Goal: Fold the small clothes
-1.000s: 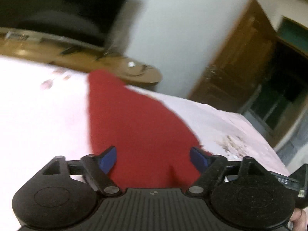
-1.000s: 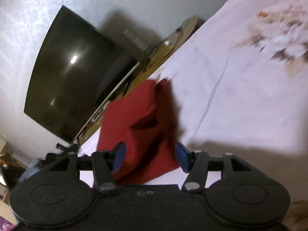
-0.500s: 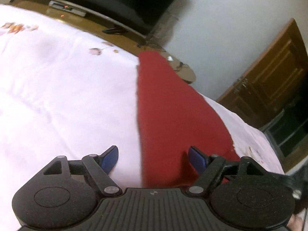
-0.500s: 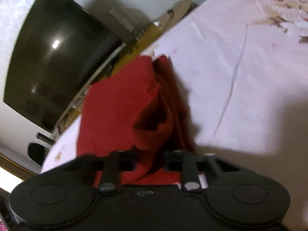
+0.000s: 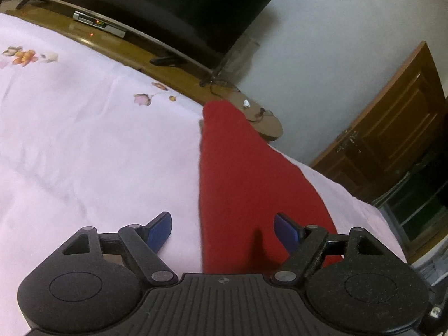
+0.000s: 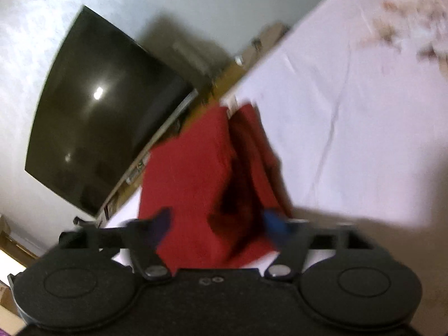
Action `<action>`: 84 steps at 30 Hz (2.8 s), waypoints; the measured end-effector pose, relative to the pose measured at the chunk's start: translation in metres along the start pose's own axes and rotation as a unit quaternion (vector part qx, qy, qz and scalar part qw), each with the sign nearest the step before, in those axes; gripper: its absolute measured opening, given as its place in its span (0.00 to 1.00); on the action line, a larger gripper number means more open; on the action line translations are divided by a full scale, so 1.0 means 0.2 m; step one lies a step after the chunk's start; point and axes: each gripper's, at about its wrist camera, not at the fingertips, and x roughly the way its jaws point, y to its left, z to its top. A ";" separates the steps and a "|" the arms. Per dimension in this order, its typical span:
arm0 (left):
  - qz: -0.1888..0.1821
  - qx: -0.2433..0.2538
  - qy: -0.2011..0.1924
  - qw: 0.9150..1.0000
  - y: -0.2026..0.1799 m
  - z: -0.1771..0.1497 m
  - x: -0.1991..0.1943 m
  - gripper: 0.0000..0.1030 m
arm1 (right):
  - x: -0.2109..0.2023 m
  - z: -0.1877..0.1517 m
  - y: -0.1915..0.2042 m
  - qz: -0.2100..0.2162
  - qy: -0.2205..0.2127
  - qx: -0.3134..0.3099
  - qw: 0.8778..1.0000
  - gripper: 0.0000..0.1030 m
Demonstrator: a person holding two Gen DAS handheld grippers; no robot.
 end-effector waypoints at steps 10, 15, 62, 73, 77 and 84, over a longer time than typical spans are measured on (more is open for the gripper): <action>0.030 0.032 0.037 0.998 -0.04 0.00 0.13 0.76 | 0.07 0.02 -0.08 -0.036 0.046 -0.023 0.998 0.08; 0.016 0.042 0.004 0.999 -0.03 0.09 0.12 0.76 | 0.01 0.09 0.02 -0.018 0.018 -0.078 0.997 0.47; 0.071 0.169 0.041 0.982 -0.26 0.22 0.50 0.84 | 0.53 0.16 0.37 -0.148 0.034 -0.350 0.925 0.25; 0.071 0.155 0.061 0.984 -0.24 0.18 0.40 0.90 | 0.42 0.20 0.27 -0.170 0.058 -0.273 0.945 0.47; 0.070 0.174 0.050 0.981 -0.28 0.18 0.29 0.90 | 0.27 0.24 0.28 -0.140 0.047 -0.250 0.957 0.47; 0.084 0.170 0.050 0.981 -0.26 0.17 0.24 0.90 | 0.12 0.24 0.21 -0.110 0.038 -0.182 0.976 0.59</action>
